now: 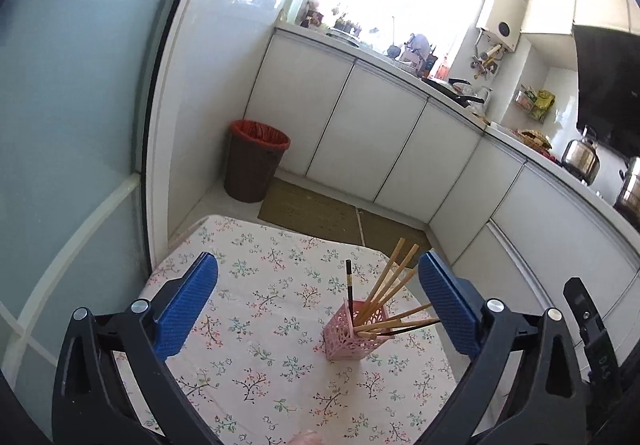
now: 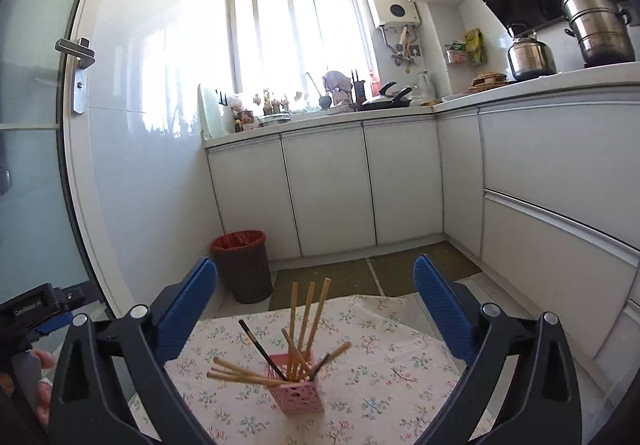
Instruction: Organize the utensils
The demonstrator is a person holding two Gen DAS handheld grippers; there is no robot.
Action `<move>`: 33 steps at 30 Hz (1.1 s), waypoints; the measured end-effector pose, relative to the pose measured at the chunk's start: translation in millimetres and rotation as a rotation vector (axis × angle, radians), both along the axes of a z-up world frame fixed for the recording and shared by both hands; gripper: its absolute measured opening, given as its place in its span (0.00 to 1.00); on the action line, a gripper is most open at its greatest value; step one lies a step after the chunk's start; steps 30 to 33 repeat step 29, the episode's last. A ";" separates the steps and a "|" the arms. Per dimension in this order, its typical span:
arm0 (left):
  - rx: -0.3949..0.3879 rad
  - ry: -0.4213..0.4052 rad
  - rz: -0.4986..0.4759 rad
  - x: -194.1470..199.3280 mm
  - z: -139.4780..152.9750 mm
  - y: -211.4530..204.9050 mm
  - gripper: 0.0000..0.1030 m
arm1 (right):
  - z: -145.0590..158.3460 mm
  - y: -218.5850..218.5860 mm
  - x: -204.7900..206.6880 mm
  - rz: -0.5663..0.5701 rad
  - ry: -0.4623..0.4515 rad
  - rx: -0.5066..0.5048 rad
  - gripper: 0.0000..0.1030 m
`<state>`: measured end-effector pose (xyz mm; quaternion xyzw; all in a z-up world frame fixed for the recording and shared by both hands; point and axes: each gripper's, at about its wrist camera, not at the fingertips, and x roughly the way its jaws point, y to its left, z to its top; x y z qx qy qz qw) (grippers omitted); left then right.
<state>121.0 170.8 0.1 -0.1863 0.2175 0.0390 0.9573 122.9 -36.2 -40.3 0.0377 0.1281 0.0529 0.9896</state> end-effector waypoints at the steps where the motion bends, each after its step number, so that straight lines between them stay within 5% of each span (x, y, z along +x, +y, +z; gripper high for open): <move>1: 0.035 -0.001 0.006 -3.6 2.9 -11.0 0.93 | 0.8 -1.3 -4.3 -0.011 0.032 -0.017 0.93; 9: 0.198 -0.077 0.126 -59.8 9.1 -86.4 0.93 | -3.7 -22.6 -35.4 -0.051 0.249 -0.069 0.94; 13: 0.309 0.038 0.134 -73.0 14.6 -115.0 0.93 | -1.6 -49.8 -63.0 -0.137 0.221 -0.055 0.93; 18: 0.280 0.064 0.095 -95.1 20.5 -134.9 0.93 | 3.1 -72.6 -77.8 -0.167 0.276 -0.020 0.93; 33: 0.320 0.069 0.074 -111.9 31.5 -155.7 0.93 | 14.9 -81.8 -97.8 -0.149 0.255 0.000 0.93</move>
